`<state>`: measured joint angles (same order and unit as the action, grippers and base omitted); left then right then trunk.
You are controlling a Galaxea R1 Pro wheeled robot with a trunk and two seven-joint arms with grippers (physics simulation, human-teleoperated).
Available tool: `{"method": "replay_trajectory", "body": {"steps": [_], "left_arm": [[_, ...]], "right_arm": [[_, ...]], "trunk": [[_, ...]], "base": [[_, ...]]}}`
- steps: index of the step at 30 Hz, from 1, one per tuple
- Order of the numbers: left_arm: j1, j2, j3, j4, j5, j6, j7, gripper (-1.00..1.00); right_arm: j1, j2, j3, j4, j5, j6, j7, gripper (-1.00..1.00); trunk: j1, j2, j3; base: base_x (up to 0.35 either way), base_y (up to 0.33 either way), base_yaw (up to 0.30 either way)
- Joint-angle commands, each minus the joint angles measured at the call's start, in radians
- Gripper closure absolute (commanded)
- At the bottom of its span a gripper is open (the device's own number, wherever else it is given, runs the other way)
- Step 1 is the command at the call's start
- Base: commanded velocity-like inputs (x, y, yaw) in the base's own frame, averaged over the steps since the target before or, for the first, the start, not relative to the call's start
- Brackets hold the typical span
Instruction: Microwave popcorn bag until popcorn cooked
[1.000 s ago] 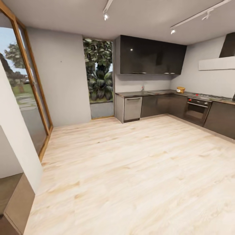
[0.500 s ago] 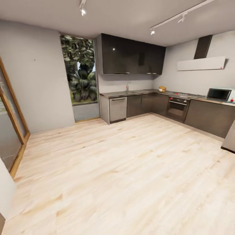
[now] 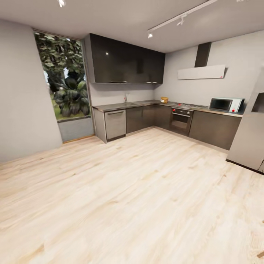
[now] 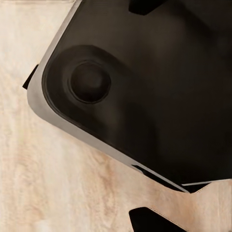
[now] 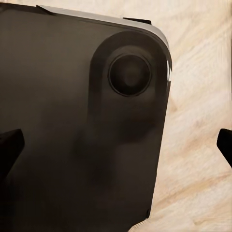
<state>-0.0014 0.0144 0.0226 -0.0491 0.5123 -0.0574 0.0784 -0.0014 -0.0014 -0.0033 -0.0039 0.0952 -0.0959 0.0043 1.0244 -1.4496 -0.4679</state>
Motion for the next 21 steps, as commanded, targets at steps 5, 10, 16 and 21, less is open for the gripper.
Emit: {"method": "replay_trajectory", "body": {"steps": [5,10,16,21], "left_arm": [[0.000,-0.001,0.002,0.000,0.000,-0.001,0.003,-1.00],[0.000,-0.002,0.002,0.000,0.000,-0.001,0.004,-1.00],[0.000,-0.002,0.002,0.000,0.001,-0.001,0.006,-1.00],[0.000,-0.002,0.002,0.000,0.001,-0.001,0.006,-1.00]], "right_arm": [[0.000,0.002,0.004,0.000,0.013,-0.001,0.000,-1.00],[0.000,0.000,0.008,0.000,0.017,0.000,-0.005,-1.00],[0.000,-0.001,0.011,0.001,0.020,-0.002,-0.005,-1.00],[0.000,-0.001,0.011,0.001,0.020,-0.003,-0.006,-1.00]], "trunk": [[0.001,0.000,-0.001],[0.001,0.000,-0.001],[0.001,0.000,-0.001],[0.001,0.000,-0.001]], "base": [[0.318,0.000,-0.229],[0.318,0.000,-0.037],[0.318,0.000,-0.002],[0.318,0.000,0.000]]}}
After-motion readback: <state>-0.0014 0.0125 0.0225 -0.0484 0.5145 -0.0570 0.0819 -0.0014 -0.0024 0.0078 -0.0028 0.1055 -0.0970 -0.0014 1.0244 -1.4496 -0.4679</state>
